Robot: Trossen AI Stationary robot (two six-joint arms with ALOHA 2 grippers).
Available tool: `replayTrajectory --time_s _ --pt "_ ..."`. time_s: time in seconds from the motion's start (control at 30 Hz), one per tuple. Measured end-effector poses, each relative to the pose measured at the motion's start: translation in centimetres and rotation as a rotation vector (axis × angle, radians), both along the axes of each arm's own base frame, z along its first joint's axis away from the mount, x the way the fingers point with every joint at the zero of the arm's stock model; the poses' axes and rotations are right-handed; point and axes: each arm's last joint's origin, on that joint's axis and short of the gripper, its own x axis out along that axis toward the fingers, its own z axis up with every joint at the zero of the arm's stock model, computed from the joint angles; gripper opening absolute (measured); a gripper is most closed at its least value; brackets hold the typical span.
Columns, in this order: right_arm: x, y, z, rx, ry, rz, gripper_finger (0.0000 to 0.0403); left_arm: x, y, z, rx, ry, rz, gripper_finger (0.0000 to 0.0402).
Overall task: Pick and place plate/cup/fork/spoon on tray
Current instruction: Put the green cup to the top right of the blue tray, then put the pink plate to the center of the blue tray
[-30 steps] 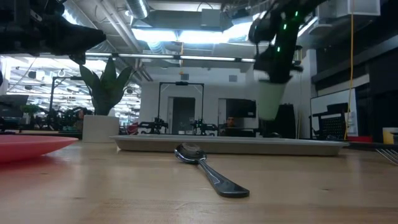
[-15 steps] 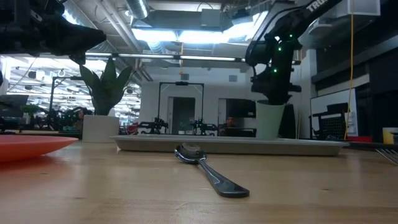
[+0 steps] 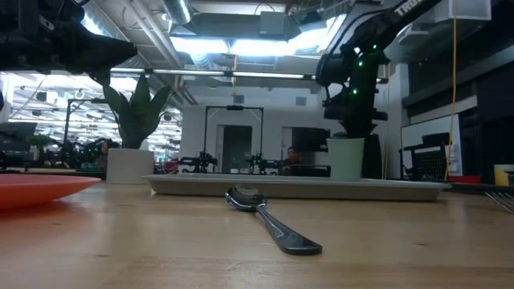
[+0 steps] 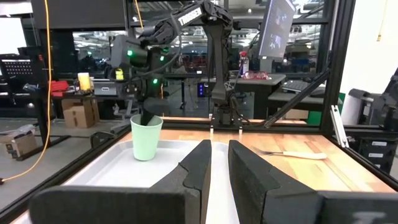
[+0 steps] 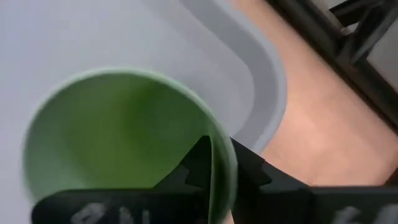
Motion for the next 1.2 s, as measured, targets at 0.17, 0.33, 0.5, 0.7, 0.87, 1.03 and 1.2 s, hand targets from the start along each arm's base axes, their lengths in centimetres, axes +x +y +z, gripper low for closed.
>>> replayTrajectory --time_s 0.17,0.33,0.5,0.7,0.87,1.03,1.2 --pt "-0.9 0.4 1.9 -0.071 0.012 -0.018 0.0041 0.0 0.0 0.0 0.0 0.0 0.0 0.0049" --pt "-1.8 1.0 3.8 -0.121 -0.02 -0.031 0.0041 0.0 0.0 0.0 0.0 0.0 0.0 0.0049" --pt "-2.9 2.1 6.0 -0.128 -0.102 -0.027 0.0042 0.0 0.0 0.0 0.0 0.0 0.0 0.0049" --pt "-5.4 6.8 8.6 0.182 -0.248 -0.075 0.0042 0.0 0.0 0.0 -0.005 0.004 -0.001 0.0049" --pt "-7.3 12.7 10.5 0.252 -0.188 0.072 0.0042 0.0 0.0 -0.1 -0.004 0.006 -0.001 0.0049" --pt "-9.9 17.6 12.2 0.212 -0.208 0.179 0.0042 0.0 0.0 0.0 0.021 0.001 0.012 0.0049" --pt "-11.7 19.9 13.4 -0.014 -0.304 0.167 0.0042 0.0 0.0 0.2 -0.063 -0.032 0.0 0.0049"
